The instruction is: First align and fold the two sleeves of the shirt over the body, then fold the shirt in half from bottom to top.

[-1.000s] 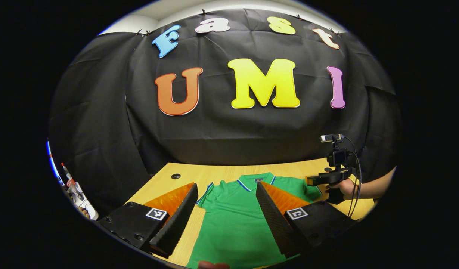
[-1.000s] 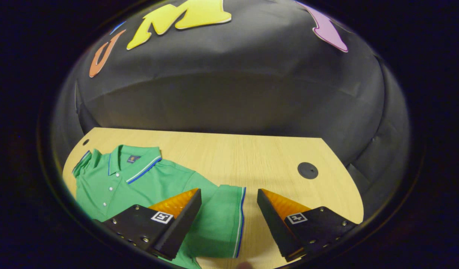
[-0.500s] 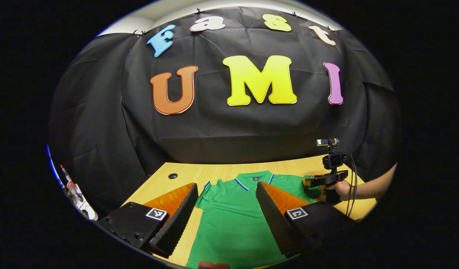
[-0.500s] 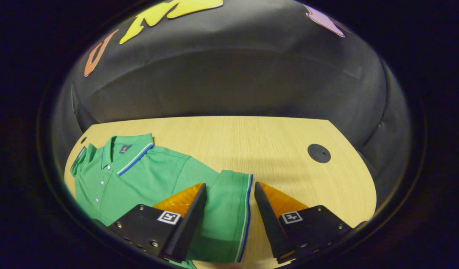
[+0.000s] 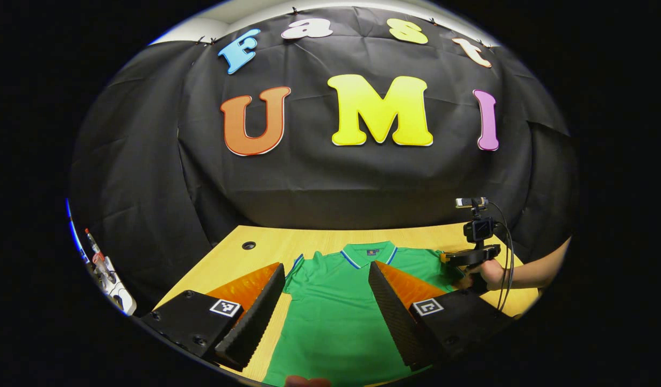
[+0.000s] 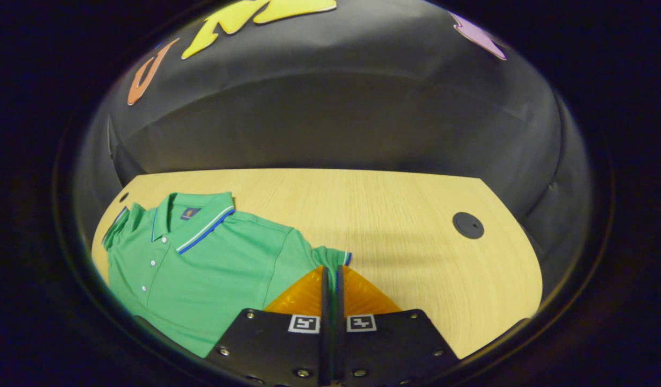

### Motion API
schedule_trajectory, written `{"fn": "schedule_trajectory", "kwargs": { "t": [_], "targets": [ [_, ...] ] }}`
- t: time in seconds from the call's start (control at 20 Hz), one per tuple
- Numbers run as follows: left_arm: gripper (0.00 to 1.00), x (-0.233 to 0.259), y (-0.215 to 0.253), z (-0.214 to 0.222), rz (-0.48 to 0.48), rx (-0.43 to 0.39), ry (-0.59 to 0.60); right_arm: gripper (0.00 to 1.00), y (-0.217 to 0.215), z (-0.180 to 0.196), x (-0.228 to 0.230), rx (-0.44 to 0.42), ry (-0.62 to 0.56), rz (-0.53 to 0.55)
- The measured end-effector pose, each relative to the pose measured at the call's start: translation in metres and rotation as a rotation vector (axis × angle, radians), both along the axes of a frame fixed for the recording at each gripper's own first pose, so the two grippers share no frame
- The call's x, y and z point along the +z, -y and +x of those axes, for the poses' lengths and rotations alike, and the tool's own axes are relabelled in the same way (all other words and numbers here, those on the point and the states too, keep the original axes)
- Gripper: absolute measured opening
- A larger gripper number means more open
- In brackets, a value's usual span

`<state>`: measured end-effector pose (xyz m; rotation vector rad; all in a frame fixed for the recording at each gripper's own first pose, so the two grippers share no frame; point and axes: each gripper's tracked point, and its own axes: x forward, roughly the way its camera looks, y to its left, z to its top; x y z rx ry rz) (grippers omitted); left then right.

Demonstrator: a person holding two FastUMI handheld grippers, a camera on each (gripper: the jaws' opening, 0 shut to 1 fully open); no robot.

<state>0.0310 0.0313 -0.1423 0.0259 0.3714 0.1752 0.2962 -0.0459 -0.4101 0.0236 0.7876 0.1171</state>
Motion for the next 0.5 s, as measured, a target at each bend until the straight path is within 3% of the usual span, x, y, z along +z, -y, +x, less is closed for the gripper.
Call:
{"fn": "schedule_trajectory", "kwargs": {
  "t": [0.15, 0.5],
  "targets": [
    [1.00, 0.000, -0.010, -0.005, 0.007, 0.018, 0.005, 0.01, -0.007, -0.001, 0.011, 0.038, 0.014, 0.001],
    [1.00, -0.002, -0.023, -0.009, -0.015, 0.037, 0.022, 0.01, -0.019, -0.006, 0.071, 0.027, 0.093, 0.028]
  ]
}}
